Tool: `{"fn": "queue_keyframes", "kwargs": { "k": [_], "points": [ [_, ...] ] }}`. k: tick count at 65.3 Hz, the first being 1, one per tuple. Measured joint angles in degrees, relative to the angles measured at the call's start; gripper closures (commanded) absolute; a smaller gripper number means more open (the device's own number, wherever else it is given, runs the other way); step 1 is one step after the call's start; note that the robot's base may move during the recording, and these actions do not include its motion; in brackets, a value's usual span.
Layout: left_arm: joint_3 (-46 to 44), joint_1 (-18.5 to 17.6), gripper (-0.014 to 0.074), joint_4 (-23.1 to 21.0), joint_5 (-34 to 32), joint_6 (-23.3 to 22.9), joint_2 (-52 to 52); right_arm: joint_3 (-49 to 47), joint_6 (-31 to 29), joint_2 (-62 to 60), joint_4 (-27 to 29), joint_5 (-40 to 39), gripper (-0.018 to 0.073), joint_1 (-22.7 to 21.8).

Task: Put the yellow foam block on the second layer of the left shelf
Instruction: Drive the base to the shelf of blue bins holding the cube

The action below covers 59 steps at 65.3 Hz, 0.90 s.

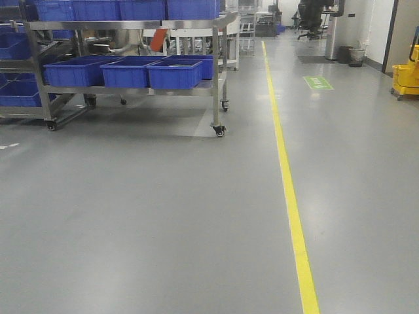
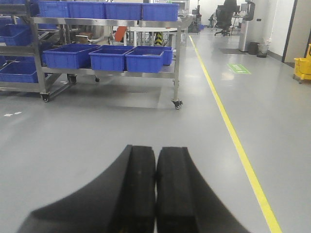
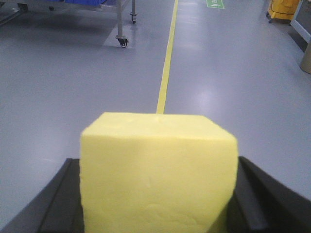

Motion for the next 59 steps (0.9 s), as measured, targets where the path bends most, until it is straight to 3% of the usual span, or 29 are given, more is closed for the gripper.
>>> {"fn": "queue_keyframes", "kwargs": {
  "k": [59],
  "points": [
    [0.00,0.00,0.0460,0.00,-0.10,0.00,0.00,0.00,0.00,0.00,-0.17,0.00,0.0251,0.00]
  ]
}}
